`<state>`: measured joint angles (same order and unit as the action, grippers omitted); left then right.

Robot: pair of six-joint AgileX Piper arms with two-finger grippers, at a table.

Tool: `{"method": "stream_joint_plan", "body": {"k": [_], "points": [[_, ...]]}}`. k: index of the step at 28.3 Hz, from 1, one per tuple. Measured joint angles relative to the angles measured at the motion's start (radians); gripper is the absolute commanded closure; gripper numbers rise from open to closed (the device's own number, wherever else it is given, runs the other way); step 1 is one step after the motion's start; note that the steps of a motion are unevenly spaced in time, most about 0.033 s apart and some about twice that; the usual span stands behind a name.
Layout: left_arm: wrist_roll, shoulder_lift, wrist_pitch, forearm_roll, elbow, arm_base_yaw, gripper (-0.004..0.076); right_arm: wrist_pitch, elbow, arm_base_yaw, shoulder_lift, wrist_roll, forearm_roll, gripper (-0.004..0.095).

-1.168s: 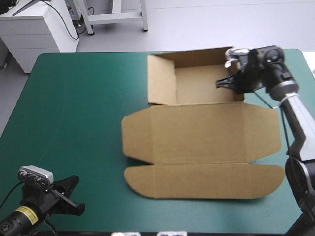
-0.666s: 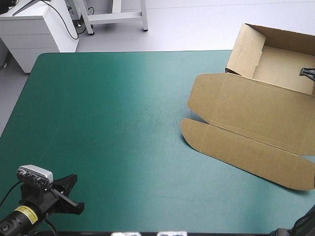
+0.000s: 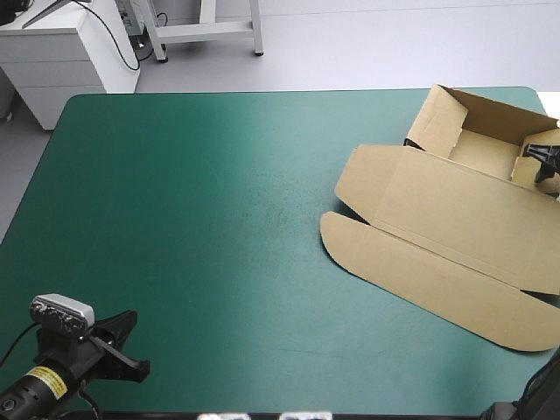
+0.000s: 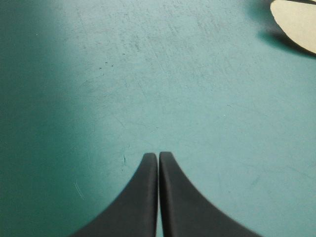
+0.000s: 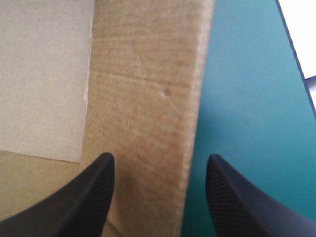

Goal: Fold the box

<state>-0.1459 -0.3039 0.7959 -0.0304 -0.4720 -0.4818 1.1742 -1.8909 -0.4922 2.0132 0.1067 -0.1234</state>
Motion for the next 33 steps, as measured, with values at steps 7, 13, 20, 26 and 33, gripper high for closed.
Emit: {"method": "stream_joint_plan", "body": {"k": [7,13,20,26,33], "points": [[0.0,0.001,0.001,0.0,0.0,0.0,0.0732,0.063,-0.16,0.0,-0.123,0.009,-0.078,0.0496],[0.0,0.001,0.001,0.0,0.0,0.0,0.0732,0.067,-0.068,0.062,-0.335,0.051,-0.128,0.0914],[0.0,0.001,0.001,0.0,0.0,0.0,0.0732,0.044,0.256,0.217,-0.545,0.096,-0.143,0.0928],[0.0,0.001,0.0,0.0,0.0,0.0,0.0732,0.024,0.407,0.33,-0.739,0.129,-0.146,0.0928],[0.0,0.001,-0.001,-0.008,0.0,0.0,0.0732,-0.08,0.61,0.391,-1.038,0.17,-0.176,0.0928]]}}
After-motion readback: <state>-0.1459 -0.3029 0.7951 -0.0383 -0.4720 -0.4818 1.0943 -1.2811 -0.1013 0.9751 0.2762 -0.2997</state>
